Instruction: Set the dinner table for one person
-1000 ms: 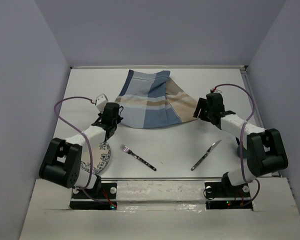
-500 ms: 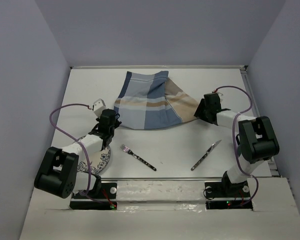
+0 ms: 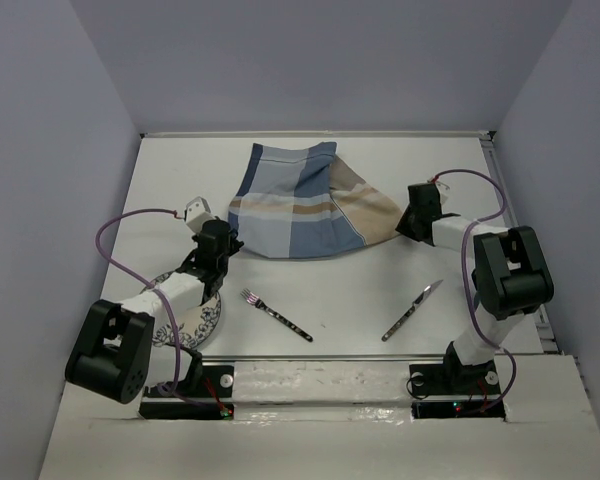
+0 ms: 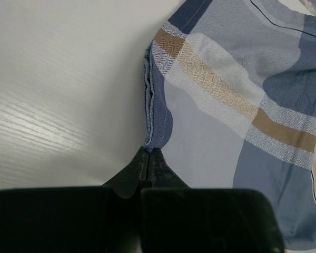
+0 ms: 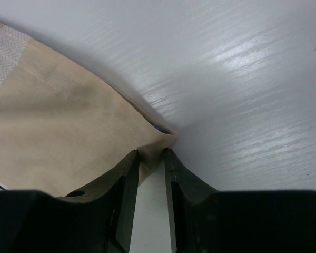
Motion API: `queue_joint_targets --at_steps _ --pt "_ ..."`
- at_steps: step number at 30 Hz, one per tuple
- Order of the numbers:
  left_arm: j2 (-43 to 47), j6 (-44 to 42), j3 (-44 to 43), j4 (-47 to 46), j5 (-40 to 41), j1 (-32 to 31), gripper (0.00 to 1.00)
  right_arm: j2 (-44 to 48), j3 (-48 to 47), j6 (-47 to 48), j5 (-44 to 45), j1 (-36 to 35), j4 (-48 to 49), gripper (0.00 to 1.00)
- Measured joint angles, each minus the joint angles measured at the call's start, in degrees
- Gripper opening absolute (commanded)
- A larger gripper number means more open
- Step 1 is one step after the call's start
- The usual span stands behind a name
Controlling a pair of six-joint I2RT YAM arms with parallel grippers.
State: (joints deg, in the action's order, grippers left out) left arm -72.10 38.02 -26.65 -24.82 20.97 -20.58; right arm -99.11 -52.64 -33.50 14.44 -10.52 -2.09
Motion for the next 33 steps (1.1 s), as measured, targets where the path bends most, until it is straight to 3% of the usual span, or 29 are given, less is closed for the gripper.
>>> queue_joint_targets --at_steps 9,10,13,15,17,18,20,21,22,33 --pt "2.3 0.1 0.4 -0.9 0.5 -1.2 0.00 -1.4 -0.8 0.0 0.0 0.1 1.7 0.26" --pt "3.0 0.0 0.8 -1.2 0.8 -1.6 0.00 -1.6 -1.0 0.0 -0.2 0.3 2.0 0.28" --pt "4.6 -0.2 1.7 -2.0 1.8 -2.4 0.00 -2.2 -1.3 0.1 -0.6 0.4 2.8 0.48" --pt "5.0 -0.4 1.9 -2.3 2.2 -2.7 0.00 -2.4 -1.7 0.4 -1.1 0.4 3.2 0.53" --pt "5.0 -0.5 1.9 -2.4 2.4 -2.8 0.00 -2.7 -2.2 0.7 -1.4 0.4 3.7 0.46" --pt "5.0 -0.5 1.9 -2.5 2.6 -2.8 0.00 -2.9 -2.4 0.9 -1.5 0.4 3.8 0.34" --pt "5.0 -0.6 2.1 -2.8 2.8 -2.8 0.00 -3.3 -2.7 1.3 -1.7 0.4 3.9 0.22" --pt "5.0 -0.7 2.2 -3.0 2.9 -2.8 0.00 -3.7 -2.8 1.2 -1.8 0.4 4.1 0.06" --pt "5.0 -0.7 2.3 -3.0 2.9 -2.8 0.00 -3.8 -2.8 1.2 -1.8 0.4 4.2 0.00" --pt "4.9 -0.9 2.4 -3.3 3.1 -2.8 0.00 -0.3 -1.1 1.7 -2.9 0.4 4.5 0.00"
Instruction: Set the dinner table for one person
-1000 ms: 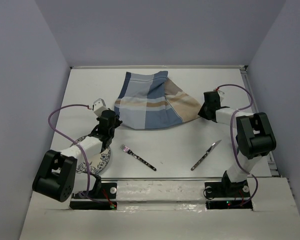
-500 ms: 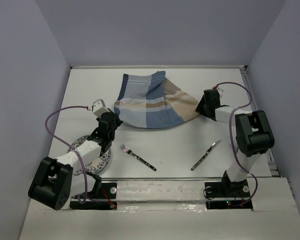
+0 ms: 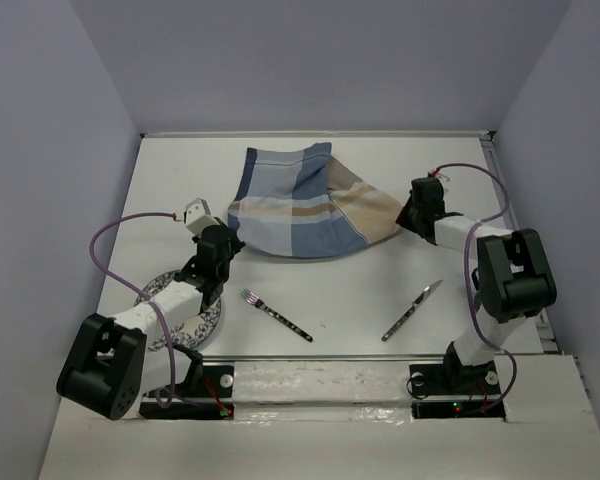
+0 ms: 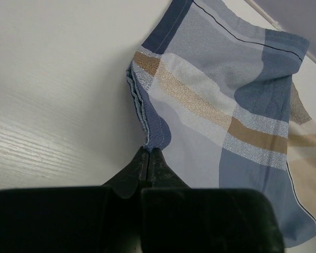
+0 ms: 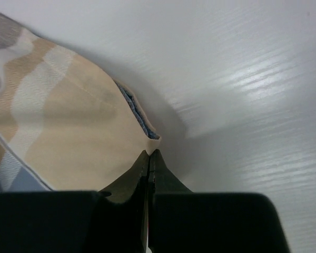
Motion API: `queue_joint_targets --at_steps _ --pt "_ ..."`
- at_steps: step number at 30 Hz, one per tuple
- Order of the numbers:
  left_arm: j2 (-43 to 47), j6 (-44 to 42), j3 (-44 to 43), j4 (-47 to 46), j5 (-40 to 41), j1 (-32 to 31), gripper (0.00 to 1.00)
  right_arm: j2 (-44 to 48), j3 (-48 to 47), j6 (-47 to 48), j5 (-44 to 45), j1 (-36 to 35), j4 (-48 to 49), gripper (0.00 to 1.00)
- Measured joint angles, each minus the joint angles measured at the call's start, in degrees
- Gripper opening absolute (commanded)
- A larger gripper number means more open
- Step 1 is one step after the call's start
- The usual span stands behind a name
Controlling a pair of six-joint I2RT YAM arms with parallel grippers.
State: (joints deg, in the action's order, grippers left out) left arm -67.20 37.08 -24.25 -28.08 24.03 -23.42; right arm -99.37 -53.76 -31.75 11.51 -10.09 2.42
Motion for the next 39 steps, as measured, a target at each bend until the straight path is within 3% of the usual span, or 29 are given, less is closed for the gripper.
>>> queue_joint_targets --at_steps 7,11,20,25,32,35,39 --pt "5.0 0.4 -2.5 1.0 -1.0 -0.3 0.00 19.3 4.0 2.1 -0.8 0.0 0.1 0.00" --pt "10.3 1.0 -8.9 1.6 -2.9 -1.2 0.00 34.2 2.8 3.8 -0.8 0.0 -0.2 0.00" --pt "18.8 -0.8 -25.8 0.5 -3.5 -6.6 0.00 48.1 -14.4 6.9 -1.7 0.0 -6.5 0.00" --pt "18.1 -3.1 -29.6 -0.2 -2.8 -8.0 0.00 48.2 -19.5 7.9 -2.4 0.0 -7.6 0.00" --pt "11.0 -5.5 -30.3 1.2 -1.3 -6.5 0.00 38.8 -20.9 8.9 -2.4 0.0 -8.7 0.00" --pt "4.5 -4.3 -31.6 3.1 -4.8 -0.7 0.00 31.6 -21.4 9.4 -2.3 0.0 -10.3 0.00" --pt "-6.8 -3.7 -40.6 7.9 -8.4 7.1 0.00 21.2 -28.4 10.5 -2.7 0.0 -12.5 0.00"
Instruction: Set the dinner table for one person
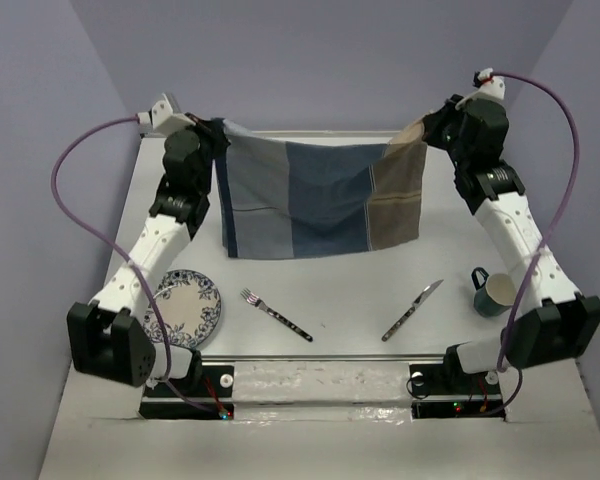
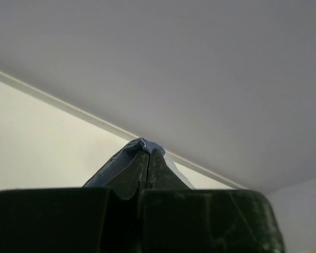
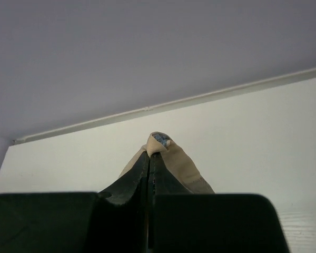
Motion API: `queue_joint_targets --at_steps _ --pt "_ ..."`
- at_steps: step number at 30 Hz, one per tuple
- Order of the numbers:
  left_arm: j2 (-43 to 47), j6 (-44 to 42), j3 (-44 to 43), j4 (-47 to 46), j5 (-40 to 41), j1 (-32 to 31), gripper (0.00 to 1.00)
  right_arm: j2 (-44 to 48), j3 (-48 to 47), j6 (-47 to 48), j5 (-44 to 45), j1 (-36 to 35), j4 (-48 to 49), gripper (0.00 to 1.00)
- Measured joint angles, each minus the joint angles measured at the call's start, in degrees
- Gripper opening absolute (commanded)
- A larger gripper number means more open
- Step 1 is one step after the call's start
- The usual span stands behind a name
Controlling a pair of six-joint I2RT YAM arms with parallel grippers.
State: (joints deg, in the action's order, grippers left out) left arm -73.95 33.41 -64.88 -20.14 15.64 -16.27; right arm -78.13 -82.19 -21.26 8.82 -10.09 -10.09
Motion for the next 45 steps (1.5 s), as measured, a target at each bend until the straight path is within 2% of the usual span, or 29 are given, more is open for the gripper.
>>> queue_joint_targets --at_steps 4,7,9,12,17,22,25,29,33,45 --pt "-10.3 0.0 -15.4 6.9 -5.7 5.2 0.00 -10.4 -13.4 1.1 -1.0 0.1 -2.3 0.00" --pt "-13.5 0.2 -24.1 9.4 -8.9 7.2 0.00 -17.0 -26.1 2.5 -1.5 0.3 -3.5 0.00" --pt "-13.1 0.5 -25.9 9.4 -10.2 7.4 0.00 -17.0 -28.3 2.8 -1.9 0.4 -3.4 0.00" --pt "-10.9 1.3 -24.6 8.7 -11.7 7.4 0.00 -13.2 -25.0 2.7 -2.7 0.4 -2.4 0.00" --pt "0.0 4.4 -2.3 0.9 -13.0 7.5 0.00 0.6 2.2 0.0 -4.8 0.4 5.5 0.00" --pt "4.3 9.0 23.1 -4.9 -12.5 8.1 0.00 0.0 20.1 -3.9 -7.4 0.4 10.0 0.00" --pt "3.6 10.1 34.1 -4.9 -12.1 8.4 0.00 -1.9 30.6 -5.9 -9.0 0.6 10.5 0.00" --pt "3.4 10.3 40.4 -6.6 -11.9 8.8 0.00 -2.5 38.9 -8.2 -9.8 0.7 10.7 0.00" --pt "4.1 10.4 44.7 -10.3 -11.9 8.9 0.00 -2.0 42.9 -10.2 -11.0 0.7 13.0 0.00" --pt "11.3 9.0 51.1 -11.4 -12.1 9.1 0.00 2.6 53.2 -13.5 -15.0 0.7 16.0 0.00"
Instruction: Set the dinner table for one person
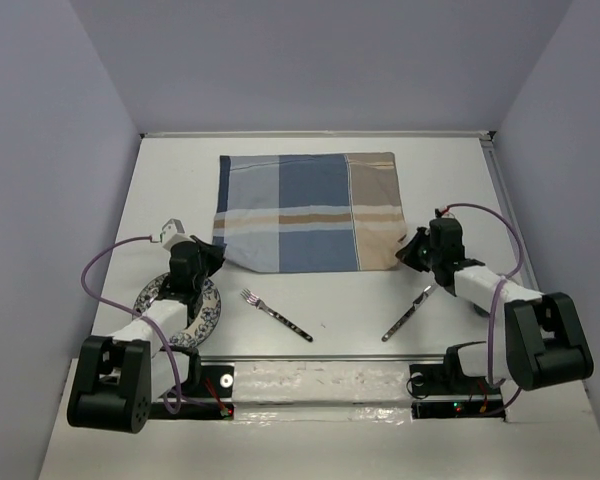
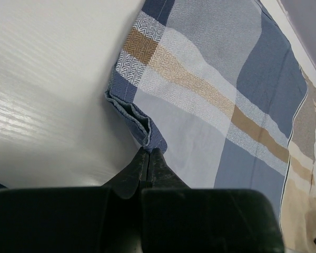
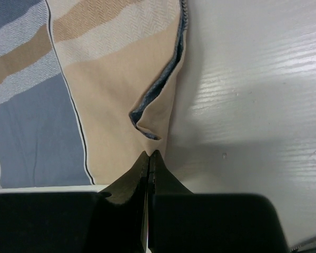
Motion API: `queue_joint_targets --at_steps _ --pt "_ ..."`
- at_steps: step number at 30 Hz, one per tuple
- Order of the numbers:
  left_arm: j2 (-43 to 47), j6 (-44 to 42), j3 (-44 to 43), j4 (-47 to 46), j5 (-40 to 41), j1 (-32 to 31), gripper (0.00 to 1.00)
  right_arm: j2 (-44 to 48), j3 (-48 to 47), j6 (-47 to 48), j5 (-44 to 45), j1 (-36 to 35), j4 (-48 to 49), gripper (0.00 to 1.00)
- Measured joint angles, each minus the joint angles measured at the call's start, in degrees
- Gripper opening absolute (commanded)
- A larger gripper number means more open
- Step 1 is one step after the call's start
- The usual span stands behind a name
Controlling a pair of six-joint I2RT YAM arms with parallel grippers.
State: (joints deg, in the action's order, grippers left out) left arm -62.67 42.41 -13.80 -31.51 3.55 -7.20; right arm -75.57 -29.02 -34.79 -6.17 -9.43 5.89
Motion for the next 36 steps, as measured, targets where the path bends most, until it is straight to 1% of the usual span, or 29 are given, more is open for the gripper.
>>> queue_joint_targets --at_steps 8,15,17,21,23,24,26,27,30,31,32,33,34,35,36 --pt "2.8 -0.5 0.9 1.0 -0.1 0.2 0.00 9.3 3.4 0.0 0.5 0.0 -1.3 0.00" --pt "7.1 0.1 1.3 5.2 -0.2 0.2 0.00 13.9 4.5 0.3 4.9 0.0 -5.1 0.00" --pt "8.5 0.5 2.1 5.7 -0.4 0.2 0.05 14.4 4.5 0.4 6.3 0.0 -6.3 0.00" --pt "11.8 0.9 3.8 7.8 -0.5 0.2 0.10 15.7 4.5 0.5 7.4 0.0 -8.4 0.00" --pt "13.3 1.0 4.3 9.1 -0.5 0.2 0.18 16.1 4.5 0.5 7.6 0.0 -9.2 0.00" --pt "14.4 1.1 4.5 9.6 -0.5 0.2 0.24 16.3 4.5 0.5 7.8 0.0 -9.8 0.02" --pt "15.9 1.1 4.7 10.4 -0.5 0.2 0.30 16.8 4.5 0.5 8.0 0.0 -10.6 0.07" --pt "16.5 1.0 4.8 10.7 -0.6 0.2 0.32 17.2 4.5 0.5 8.1 0.0 -11.0 0.13" --pt "18.6 1.1 4.9 11.8 -0.6 0.2 0.44 18.4 4.5 0.7 8.4 0.0 -11.7 0.22" --pt "19.4 1.1 5.0 12.3 -0.8 0.2 0.48 18.6 4.5 0.7 8.6 0.0 -11.8 0.38" --pt "20.3 1.3 5.0 12.6 -1.1 0.2 0.57 18.7 4.4 0.7 8.8 0.0 -12.0 0.41" --pt "21.4 1.3 5.1 13.0 -1.4 0.2 0.61 18.8 4.3 1.1 9.0 0.0 -12.4 0.48" --pt "22.6 1.2 5.1 13.4 -1.7 0.2 0.69 18.9 4.2 1.1 9.2 0.0 -12.9 0.49" --pt "23.3 1.1 5.1 13.8 -1.9 0.2 0.72 19.0 3.8 1.4 9.3 0.0 -13.4 0.50" --pt "24.7 1.0 5.0 14.6 -2.1 0.2 0.73 19.1 3.3 1.9 9.4 0.0 -14.0 0.53"
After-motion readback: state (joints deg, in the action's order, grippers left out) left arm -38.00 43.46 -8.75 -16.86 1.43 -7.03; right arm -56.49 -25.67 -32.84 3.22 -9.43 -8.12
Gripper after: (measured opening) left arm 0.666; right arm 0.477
